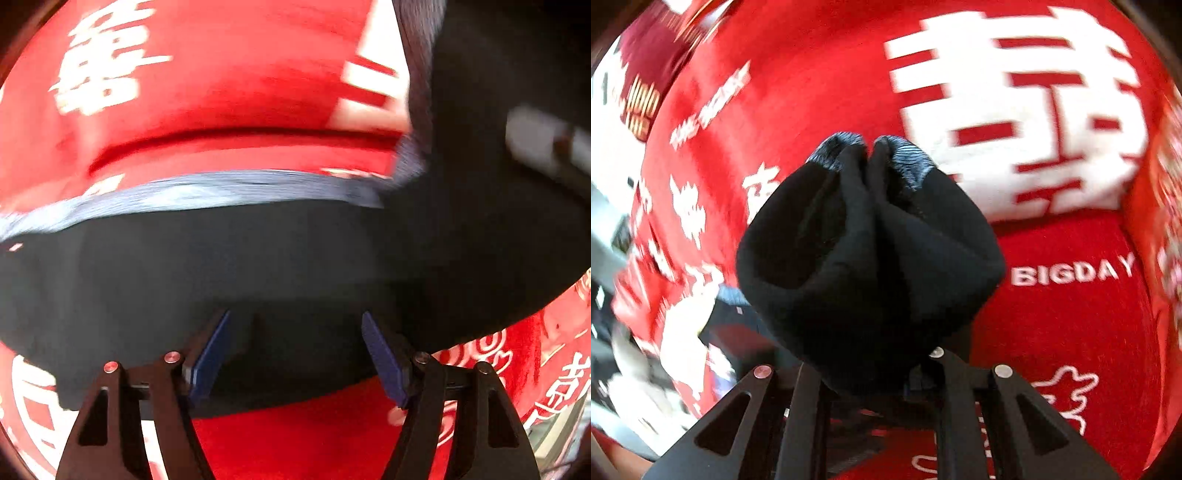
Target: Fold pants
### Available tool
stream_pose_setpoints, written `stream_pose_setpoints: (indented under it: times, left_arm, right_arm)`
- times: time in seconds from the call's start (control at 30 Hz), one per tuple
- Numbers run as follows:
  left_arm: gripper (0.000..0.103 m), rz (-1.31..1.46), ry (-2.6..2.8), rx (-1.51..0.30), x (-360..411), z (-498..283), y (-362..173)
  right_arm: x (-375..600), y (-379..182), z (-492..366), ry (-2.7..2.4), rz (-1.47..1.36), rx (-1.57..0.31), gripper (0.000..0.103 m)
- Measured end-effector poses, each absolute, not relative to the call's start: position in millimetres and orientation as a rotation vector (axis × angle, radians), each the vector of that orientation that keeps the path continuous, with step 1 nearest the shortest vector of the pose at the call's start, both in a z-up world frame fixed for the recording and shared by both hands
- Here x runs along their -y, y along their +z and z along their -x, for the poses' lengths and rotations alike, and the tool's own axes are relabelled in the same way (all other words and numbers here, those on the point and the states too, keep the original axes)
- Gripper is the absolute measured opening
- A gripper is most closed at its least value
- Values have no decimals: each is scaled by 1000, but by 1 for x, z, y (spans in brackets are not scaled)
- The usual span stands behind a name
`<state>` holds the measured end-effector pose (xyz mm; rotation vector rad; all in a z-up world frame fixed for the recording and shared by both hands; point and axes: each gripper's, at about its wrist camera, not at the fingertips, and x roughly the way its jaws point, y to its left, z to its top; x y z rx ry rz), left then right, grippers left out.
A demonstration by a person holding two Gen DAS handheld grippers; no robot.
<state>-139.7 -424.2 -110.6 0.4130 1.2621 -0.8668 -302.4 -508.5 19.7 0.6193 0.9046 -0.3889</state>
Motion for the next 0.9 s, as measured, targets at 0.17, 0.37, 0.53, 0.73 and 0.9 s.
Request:
stream_pose_setpoints:
  times: [0.17, 0.37, 0.53, 0.73, 0.9]
  left_arm:
    - [73, -432, -713, -1291, 345, 72, -119]
    - [84, -420, -603, -1318, 287, 22, -141]
    - [85, -373, -633, -1323, 270, 18, -139]
    - [85, -443, -640, -1339, 274, 23, -144]
    - [85, -404, -631, -1350, 263, 22, -145]
  right_arm:
    - [437, -27, 230, -367, -444, -1063, 16]
    - [358, -103, 179, -409, -113, -1245, 38]
    - [330, -72, 194, -283, -61, -1209, 57]
    - [348, -43, 198, -306, -110, -1149, 57]
    - [323, -61, 175, -185, -4, -1164, 57]
